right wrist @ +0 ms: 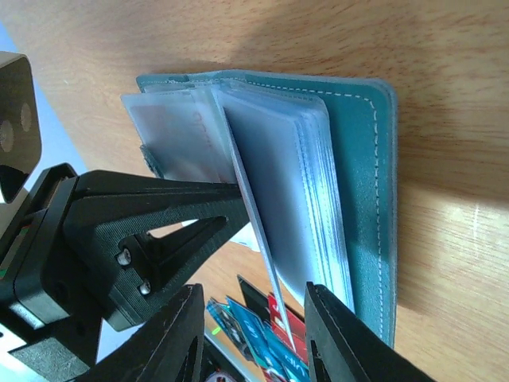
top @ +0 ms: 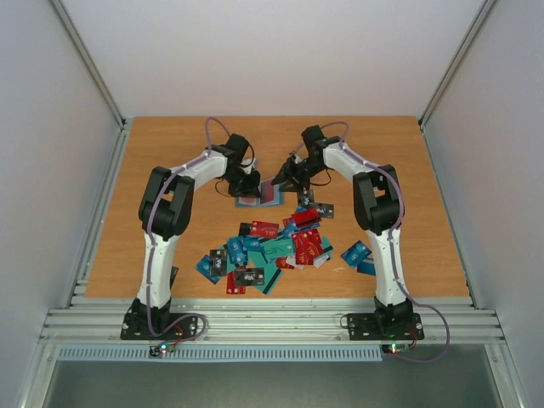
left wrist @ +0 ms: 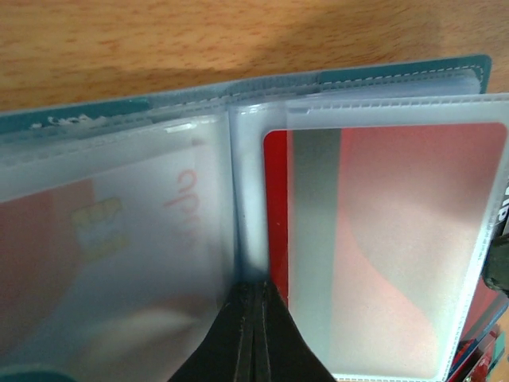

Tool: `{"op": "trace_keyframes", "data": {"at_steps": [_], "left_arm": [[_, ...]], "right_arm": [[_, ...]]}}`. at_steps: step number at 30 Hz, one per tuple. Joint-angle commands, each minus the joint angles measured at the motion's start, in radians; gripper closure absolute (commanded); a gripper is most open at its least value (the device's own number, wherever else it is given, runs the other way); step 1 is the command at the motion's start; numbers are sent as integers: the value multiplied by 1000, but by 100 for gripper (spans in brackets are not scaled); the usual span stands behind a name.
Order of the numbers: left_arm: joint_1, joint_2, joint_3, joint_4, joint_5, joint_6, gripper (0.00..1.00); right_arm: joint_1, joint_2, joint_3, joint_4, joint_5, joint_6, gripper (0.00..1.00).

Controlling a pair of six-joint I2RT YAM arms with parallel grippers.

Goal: Put the credit cards into the card holder

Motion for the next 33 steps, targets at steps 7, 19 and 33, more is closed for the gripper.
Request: {"op": "trace_keyframes", "data": {"at_steps": [7,19,33], "left_arm": [[-1,61,3,2,-11,27,100],[1,20,17,10,32,-1,100],[69,-152,-82,29,11,-100,100]], "right_arm": [[23,56,70,-19,-21,-6,64],[41,86,130,-44,-32,-15,64],[76,134,233,-83,-37,-2,64]]}}
